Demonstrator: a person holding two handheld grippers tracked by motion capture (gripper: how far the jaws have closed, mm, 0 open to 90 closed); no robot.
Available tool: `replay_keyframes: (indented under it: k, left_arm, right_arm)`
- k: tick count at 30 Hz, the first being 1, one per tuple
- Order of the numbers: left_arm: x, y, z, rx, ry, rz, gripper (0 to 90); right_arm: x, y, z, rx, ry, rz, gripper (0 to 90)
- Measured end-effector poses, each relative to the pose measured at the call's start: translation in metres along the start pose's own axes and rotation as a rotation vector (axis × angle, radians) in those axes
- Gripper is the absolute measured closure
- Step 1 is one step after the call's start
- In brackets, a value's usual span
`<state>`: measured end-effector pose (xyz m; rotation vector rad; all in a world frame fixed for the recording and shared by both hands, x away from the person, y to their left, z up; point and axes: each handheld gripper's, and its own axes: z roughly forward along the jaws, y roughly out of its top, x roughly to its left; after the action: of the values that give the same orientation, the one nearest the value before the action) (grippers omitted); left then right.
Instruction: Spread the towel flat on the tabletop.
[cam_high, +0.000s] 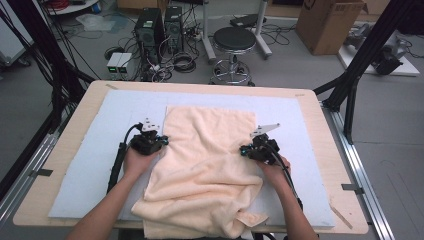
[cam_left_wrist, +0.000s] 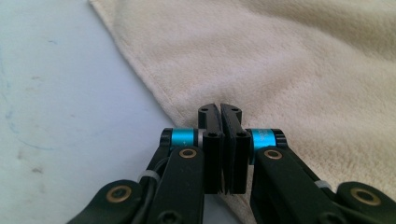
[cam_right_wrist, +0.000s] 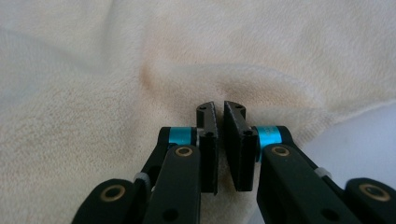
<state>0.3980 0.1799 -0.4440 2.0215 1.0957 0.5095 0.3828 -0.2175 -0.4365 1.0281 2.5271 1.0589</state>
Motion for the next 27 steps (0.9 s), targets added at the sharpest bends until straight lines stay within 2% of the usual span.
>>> replay_keyframes:
  k: [3, 5, 8, 10, 12, 15, 16, 18, 21, 23, 26, 27]
  left_arm:
    - [0.013, 0.007, 0.007, 0.012, 0.025, -0.021, 87.2]
    - [0.017, 0.012, 0.012, 0.014, 0.05, -0.01, 87.2]
    - [0.024, 0.02, 0.018, 0.026, 0.06, -0.022, 87.1]
    - [0.028, 0.02, 0.015, 0.003, 0.037, -0.052, 86.7]
    - [0.03, 0.019, 0.009, -0.009, 0.0, -0.057, 85.8]
    - [0.026, 0.018, -0.001, -0.05, -0.068, -0.05, 81.0]
    - [0.025, 0.018, -0.004, -0.046, -0.081, -0.031, 78.3]
    - [0.022, 0.016, -0.007, -0.046, -0.123, -0.017, 77.1]
    - [0.017, 0.013, -0.009, -0.002, -0.155, 0.017, 75.5]
    - [0.013, 0.009, -0.011, -0.022, -0.165, 0.026, 74.9]
    - [0.011, 0.005, -0.015, -0.03, -0.177, 0.025, 73.9]
    - [0.01, 0.003, -0.017, -0.038, -0.183, 0.024, 73.5]
  right_arm:
    - [-0.003, 0.013, 0.01, 0.001, -0.006, 0.002, 84.5]
    - [-0.005, 0.019, 0.016, 0.002, -0.014, 0.007, 84.5]
    - [-0.01, 0.023, 0.02, -0.006, -0.017, 0.021, 84.3]
    - [-0.012, 0.022, 0.019, -0.006, -0.006, 0.022, 83.5]
    - [-0.012, 0.021, 0.015, -0.006, 0.001, 0.021, 82.2]
    - [-0.011, 0.016, 0.006, 0.015, 0.031, 0.02, 81.4]
    - [-0.01, 0.013, 0.003, 0.025, 0.035, 0.014, 81.1]
    - [-0.009, 0.008, -0.002, 0.048, 0.051, 0.03, 76.4]
    - [-0.006, 0.005, -0.009, 0.021, 0.05, 0.033, 70.6]
    - [-0.003, 0.008, -0.014, -0.022, 0.024, 0.021, 68.8]
    - [0.0, 0.015, -0.017, -0.091, -0.042, -0.01, 68.0]
    - [-0.001, 0.017, -0.015, -0.101, -0.043, -0.012, 67.7]
